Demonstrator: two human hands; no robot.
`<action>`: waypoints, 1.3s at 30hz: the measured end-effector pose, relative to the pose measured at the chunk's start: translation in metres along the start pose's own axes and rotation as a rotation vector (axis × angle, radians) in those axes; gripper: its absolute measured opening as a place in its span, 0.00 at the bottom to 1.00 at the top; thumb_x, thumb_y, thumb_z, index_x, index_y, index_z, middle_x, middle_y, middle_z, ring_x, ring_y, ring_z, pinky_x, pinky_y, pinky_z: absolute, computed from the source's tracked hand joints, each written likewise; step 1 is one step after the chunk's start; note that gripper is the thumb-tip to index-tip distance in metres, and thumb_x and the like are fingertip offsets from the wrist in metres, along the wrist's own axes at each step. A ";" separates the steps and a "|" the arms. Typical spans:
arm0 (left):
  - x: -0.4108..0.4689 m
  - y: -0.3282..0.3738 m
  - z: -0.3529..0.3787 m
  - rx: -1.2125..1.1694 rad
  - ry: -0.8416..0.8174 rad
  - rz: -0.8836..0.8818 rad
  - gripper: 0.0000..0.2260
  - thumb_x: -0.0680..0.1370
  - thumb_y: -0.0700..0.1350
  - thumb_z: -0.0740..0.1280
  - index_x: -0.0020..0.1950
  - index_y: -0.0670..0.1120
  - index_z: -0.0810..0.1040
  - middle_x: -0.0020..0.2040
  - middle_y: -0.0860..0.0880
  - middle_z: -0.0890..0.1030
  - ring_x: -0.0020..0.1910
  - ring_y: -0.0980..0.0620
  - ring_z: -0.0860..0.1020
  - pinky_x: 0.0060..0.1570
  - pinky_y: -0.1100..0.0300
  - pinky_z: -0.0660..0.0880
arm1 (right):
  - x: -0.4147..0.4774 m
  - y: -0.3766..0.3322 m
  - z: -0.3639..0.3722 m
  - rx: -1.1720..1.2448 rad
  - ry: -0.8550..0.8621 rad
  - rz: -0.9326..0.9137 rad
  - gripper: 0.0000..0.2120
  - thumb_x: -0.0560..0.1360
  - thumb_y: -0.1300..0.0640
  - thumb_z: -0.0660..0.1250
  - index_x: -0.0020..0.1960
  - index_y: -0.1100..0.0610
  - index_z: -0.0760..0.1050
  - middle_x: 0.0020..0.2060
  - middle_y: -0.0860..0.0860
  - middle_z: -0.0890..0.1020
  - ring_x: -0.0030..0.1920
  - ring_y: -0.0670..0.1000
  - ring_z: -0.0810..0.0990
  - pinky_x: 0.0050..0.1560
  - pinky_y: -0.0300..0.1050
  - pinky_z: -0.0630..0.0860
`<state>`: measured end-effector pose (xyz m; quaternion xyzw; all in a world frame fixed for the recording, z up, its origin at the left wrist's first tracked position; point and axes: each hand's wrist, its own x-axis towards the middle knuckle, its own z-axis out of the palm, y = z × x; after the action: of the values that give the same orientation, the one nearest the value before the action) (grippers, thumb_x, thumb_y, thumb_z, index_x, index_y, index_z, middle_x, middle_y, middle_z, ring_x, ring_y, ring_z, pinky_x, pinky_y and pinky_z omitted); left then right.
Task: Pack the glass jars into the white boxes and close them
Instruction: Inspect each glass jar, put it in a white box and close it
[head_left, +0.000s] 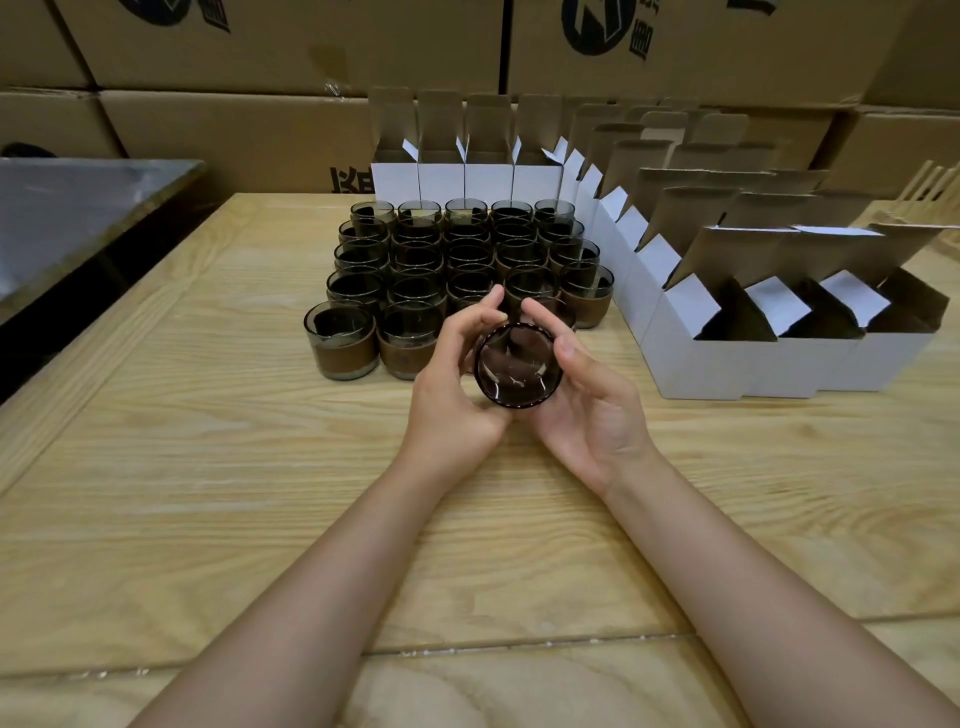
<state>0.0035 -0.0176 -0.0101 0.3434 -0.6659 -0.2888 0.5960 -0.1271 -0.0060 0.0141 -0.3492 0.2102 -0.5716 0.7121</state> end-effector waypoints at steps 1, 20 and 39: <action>0.000 0.000 0.000 0.002 -0.003 0.001 0.31 0.65 0.30 0.73 0.60 0.55 0.69 0.71 0.56 0.70 0.67 0.62 0.72 0.62 0.60 0.71 | 0.000 0.000 0.000 0.013 0.010 0.007 0.24 0.71 0.59 0.65 0.67 0.59 0.71 0.58 0.58 0.79 0.63 0.58 0.76 0.67 0.56 0.69; 0.001 0.005 -0.014 -0.161 -0.145 -0.336 0.31 0.63 0.44 0.77 0.65 0.47 0.73 0.61 0.49 0.79 0.62 0.54 0.77 0.65 0.57 0.72 | 0.001 -0.007 -0.004 -0.502 0.218 -0.028 0.22 0.75 0.45 0.62 0.58 0.62 0.78 0.53 0.57 0.83 0.54 0.52 0.82 0.53 0.47 0.80; -0.002 -0.006 -0.037 0.492 -0.264 -0.293 0.34 0.62 0.60 0.72 0.67 0.58 0.68 0.59 0.59 0.76 0.61 0.62 0.68 0.66 0.56 0.61 | -0.001 0.004 -0.018 -1.258 0.099 -0.099 0.10 0.80 0.47 0.60 0.55 0.46 0.78 0.46 0.44 0.84 0.48 0.39 0.80 0.47 0.31 0.74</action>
<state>0.0411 -0.0185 -0.0114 0.5291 -0.7309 -0.2441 0.3555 -0.1369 -0.0092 -0.0007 -0.6835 0.5223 -0.3864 0.3328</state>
